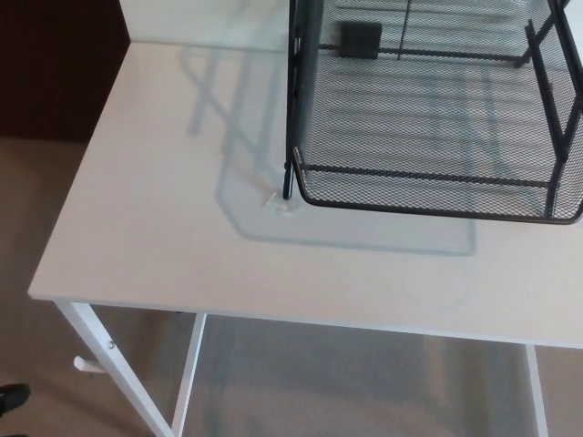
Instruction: The robot walk towards a table in front and then pushes a layer of a file tray back to its original position using its right hand
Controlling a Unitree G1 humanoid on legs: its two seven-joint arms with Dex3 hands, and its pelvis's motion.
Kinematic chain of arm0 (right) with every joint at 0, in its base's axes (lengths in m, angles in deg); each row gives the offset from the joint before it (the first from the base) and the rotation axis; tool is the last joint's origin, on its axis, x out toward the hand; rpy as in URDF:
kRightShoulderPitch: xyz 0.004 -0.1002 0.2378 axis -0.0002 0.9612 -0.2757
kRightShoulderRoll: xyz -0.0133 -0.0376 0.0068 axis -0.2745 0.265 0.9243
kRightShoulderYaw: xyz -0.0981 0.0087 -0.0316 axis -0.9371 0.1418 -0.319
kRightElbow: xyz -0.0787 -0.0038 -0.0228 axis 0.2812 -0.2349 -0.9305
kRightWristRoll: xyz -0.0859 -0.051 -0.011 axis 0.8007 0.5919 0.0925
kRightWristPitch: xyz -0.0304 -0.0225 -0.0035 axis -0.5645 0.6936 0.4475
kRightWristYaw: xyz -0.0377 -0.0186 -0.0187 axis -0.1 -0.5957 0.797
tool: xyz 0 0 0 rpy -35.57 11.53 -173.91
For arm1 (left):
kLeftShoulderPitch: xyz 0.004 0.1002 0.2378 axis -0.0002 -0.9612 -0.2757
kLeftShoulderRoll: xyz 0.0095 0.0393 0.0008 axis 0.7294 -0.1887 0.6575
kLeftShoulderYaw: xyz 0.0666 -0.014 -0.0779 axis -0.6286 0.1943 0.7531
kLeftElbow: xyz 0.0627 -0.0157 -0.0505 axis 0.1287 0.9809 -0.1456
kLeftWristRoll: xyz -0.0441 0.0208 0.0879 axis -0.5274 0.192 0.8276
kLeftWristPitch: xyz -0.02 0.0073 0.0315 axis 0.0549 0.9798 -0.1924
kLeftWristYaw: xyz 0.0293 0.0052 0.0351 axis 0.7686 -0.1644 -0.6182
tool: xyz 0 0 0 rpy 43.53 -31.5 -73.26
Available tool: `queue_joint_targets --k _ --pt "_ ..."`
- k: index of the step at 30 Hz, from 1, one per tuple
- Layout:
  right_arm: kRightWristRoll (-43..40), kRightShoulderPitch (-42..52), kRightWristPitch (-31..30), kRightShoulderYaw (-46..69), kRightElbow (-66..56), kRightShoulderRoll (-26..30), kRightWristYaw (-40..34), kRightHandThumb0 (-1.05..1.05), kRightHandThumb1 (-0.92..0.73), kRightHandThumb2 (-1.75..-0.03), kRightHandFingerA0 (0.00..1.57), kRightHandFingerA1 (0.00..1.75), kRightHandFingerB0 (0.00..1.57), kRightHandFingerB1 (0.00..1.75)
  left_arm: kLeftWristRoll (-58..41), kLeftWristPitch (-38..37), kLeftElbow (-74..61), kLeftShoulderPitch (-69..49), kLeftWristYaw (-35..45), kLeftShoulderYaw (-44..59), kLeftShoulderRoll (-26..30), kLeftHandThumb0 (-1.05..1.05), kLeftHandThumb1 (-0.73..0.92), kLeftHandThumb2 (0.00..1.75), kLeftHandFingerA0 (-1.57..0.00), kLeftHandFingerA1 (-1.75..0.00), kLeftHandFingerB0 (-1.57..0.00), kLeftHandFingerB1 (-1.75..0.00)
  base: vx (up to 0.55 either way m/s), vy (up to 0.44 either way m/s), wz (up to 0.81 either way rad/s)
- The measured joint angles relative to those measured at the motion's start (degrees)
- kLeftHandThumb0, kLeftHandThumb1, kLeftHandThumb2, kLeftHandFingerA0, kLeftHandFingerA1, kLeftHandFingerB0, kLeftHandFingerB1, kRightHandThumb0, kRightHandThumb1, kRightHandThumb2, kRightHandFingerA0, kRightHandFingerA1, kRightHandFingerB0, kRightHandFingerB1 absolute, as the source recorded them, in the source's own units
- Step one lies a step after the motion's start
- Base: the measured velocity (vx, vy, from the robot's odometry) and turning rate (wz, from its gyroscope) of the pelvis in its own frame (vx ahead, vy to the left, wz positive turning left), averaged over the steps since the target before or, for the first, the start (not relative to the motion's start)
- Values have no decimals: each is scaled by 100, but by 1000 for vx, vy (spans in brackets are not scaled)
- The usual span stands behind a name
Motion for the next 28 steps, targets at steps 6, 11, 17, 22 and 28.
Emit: queue_joint_targets --k 6,11,17,22,28 --pt "-492 -80 61 -206 667 -200 227 -46 -37 -77 2 48 0 38 0 0 55 -8 0 6 0 -11 44 53 -43 -42 -39 -33 0 0 0" --pt "-933 -170 49 -425 1080 -397 523 -49 -52 -60 7 41 7 28 -2 0 81 -7 0 9 0 -8 44 53 -43 -42 -39 -33 0 0 0" --pt "-1409 -359 -8 -531 1459 -478 873 -49 -55 -63 6 38 6 27 -9 0 105 -8 0 25 0 -12 44 53 -44 -42 -39 -33 0 0 0" --pt "-1840 -515 -233 -551 1493 -458 1285 -53 -53 -67 6 43 7 26 -10 0 104 1 -1 25 0 -10 45 54 -39 -43 -38 -34 0 0 0" --pt "-2206 -626 -680 -595 1388 -329 1799 -49 -51 -69 5 43 0 29 -31 -1 111 15 22 27 0 -11 44 53 -41 -42 -38 -33 0 0 0"
